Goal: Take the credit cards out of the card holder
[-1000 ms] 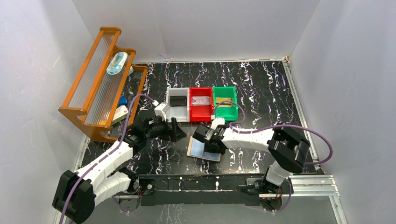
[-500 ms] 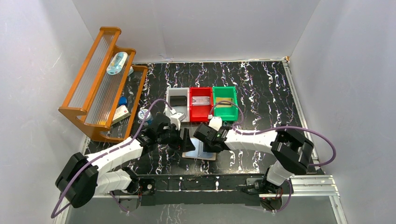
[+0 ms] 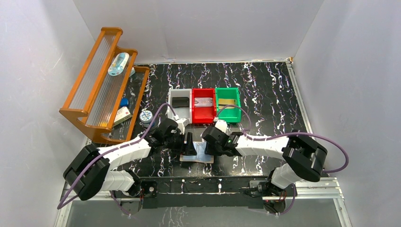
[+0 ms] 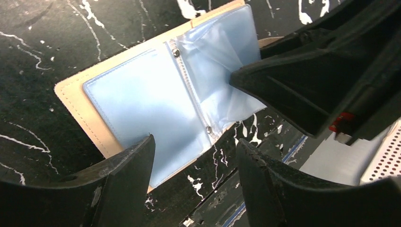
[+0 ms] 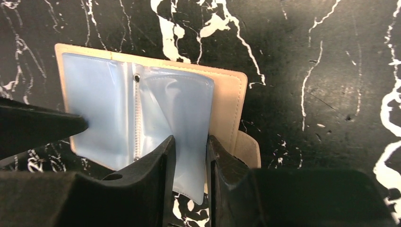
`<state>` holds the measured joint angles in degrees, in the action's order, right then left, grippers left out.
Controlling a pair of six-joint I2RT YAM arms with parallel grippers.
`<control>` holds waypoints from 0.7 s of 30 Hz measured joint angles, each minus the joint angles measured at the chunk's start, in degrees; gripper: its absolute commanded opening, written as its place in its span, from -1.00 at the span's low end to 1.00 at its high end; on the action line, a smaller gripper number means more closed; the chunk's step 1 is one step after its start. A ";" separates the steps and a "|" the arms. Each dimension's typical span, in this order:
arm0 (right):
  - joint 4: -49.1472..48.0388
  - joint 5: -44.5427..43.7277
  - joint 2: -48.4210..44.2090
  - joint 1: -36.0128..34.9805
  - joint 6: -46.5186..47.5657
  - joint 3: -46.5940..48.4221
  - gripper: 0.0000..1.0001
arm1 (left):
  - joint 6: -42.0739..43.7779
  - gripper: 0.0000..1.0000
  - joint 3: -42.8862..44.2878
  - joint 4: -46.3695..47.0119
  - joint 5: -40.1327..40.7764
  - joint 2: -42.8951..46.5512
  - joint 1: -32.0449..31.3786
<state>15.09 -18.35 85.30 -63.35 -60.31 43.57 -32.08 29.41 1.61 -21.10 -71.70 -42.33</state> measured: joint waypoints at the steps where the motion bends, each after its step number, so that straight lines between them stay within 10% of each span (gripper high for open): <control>1: -0.90 0.79 -0.33 0.31 -0.13 -0.52 -0.21 | -0.20 0.21 0.00 -0.15 0.46 -0.24 -0.04; 8: -8.50 7.10 -3.15 3.17 -0.94 -5.29 -0.11 | -1.73 0.10 0.00 -0.26 2.12 -2.19 -0.22; 21: -17.46 15.78 -4.20 4.24 -1.70 -8.68 -0.61 | -3.56 0.03 -0.94 2.16 2.51 -2.58 -0.61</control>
<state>-2.37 -2.57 81.10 -59.11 -62.02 34.89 -35.64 28.47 3.77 -18.59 -74.28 -42.94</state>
